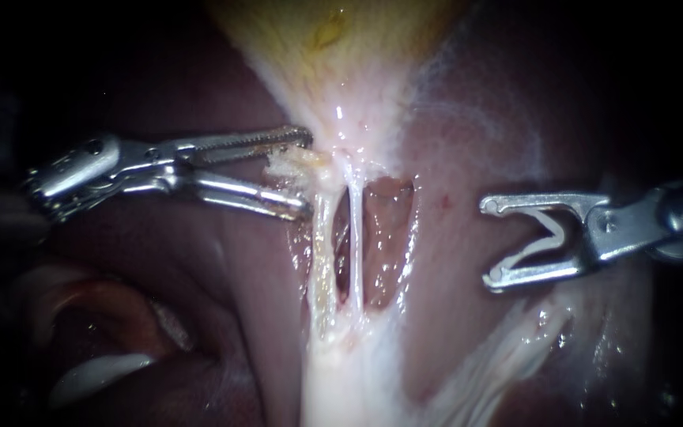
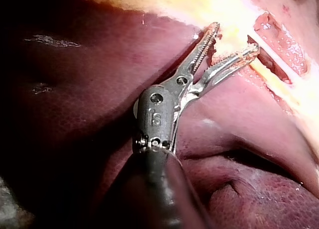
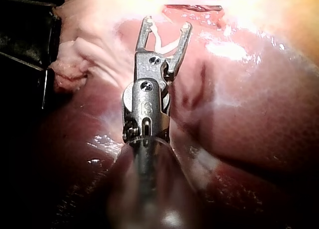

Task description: Grabbing gallbladder

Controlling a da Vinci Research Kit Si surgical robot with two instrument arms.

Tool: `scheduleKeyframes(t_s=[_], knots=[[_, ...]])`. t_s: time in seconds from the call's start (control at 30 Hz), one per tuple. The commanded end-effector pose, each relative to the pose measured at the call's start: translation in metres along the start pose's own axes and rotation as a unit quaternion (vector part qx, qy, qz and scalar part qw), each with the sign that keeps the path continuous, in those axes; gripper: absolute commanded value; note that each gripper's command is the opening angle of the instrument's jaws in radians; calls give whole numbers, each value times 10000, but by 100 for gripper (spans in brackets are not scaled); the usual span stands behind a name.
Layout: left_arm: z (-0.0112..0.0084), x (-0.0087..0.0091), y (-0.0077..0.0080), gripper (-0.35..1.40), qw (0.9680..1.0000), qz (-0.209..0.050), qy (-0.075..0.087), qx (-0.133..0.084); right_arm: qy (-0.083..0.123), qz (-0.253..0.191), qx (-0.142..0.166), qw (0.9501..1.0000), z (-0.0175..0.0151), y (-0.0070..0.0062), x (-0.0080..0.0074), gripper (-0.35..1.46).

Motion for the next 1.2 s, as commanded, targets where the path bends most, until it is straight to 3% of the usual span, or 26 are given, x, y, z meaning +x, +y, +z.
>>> scheduleKeyframes(t_s=[0.03, 0.17, 0.3, 0.43, 0.67, 0.97, 1.2], knots=[[0, 0, 0, 36, 10000, -39, 14, -9, 0, 0, 1, 10000, 0, 0, 0, 42], [-2, 1, 1, -6, 9999, -66, 87, 4, 0, 0, 1, 10000, 0, 0, 0, 42], [-5, 6, 2, -35, 9998, -53, 180, -13, 0, -1, 1, 10000, 0, 0, 0, 42], [-7, 8, 2, -35, 9998, -75, 209, -7, 1, -1, 2, 10000, 0, 0, 0, 42], [-19, 2, -5, -35, 9989, -357, 317, 12, 1, -1, 2, 10000, 0, -1, 0, 42], [-46, -33, -17, -35, 9981, -511, 327, 40, 1, -1, 5, 10000, -1, -1, 0, 42], [-75, -58, -12, -35, 9980, -600, 206, -70, 1, -1, 6, 10000, -1, -1, 0, 42]])
